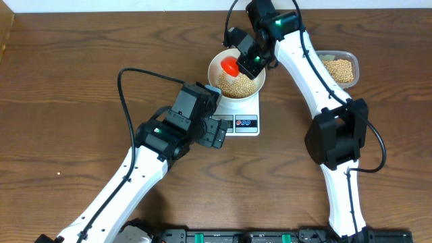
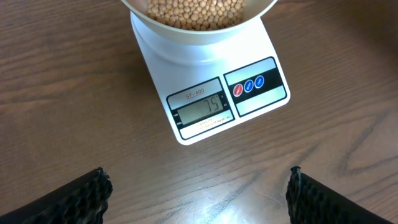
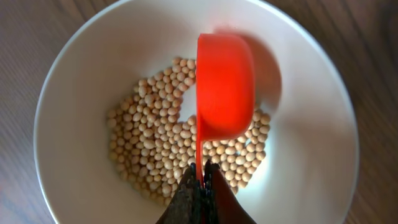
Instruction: Scoop item into bowl and weigh 50g on scale
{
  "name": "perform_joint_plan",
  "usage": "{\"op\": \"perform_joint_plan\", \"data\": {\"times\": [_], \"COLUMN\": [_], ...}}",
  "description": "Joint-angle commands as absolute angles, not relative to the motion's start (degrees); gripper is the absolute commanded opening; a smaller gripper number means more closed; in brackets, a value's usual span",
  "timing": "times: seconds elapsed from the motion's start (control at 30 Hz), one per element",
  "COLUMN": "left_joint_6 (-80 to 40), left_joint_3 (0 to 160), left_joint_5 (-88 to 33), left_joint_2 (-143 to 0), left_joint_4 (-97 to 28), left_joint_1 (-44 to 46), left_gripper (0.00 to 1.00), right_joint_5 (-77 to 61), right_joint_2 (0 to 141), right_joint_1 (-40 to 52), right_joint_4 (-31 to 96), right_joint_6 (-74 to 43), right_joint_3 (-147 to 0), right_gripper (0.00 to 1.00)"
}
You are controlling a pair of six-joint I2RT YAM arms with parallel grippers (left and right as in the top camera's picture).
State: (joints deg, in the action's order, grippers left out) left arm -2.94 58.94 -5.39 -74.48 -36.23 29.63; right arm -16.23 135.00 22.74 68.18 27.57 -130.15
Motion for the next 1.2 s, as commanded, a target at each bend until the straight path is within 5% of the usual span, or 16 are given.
{"op": "perform_joint_plan", "data": {"times": [0.0,0.7,1.17], "left_joint_6": [-2.76,-2.76,-2.76], "left_joint_3": [59.02,59.02,59.02], "left_joint_5": [-4.45,-4.45,-4.45], "left_joint_2": [-74.06,-74.06,-74.06], "left_joint_4": [-36.45,-36.42,-36.45], "left_joint_1": [29.43,29.43,29.43], "left_gripper": [0.92,0.92,0.92], "right_joint_5": [-15.35,-22.17,-38.39], "right_joint_2": [135.39,135.33,135.22], "right_joint_1": [23.38,23.99,19.79], "right_joint_4": [68.36,72.86,77.19], "right_joint_6": [28.40,28.40,30.76], "right_joint_3": [-128.53,-128.51,-130.52], "right_gripper": [0.01,0.01,0.01]}}
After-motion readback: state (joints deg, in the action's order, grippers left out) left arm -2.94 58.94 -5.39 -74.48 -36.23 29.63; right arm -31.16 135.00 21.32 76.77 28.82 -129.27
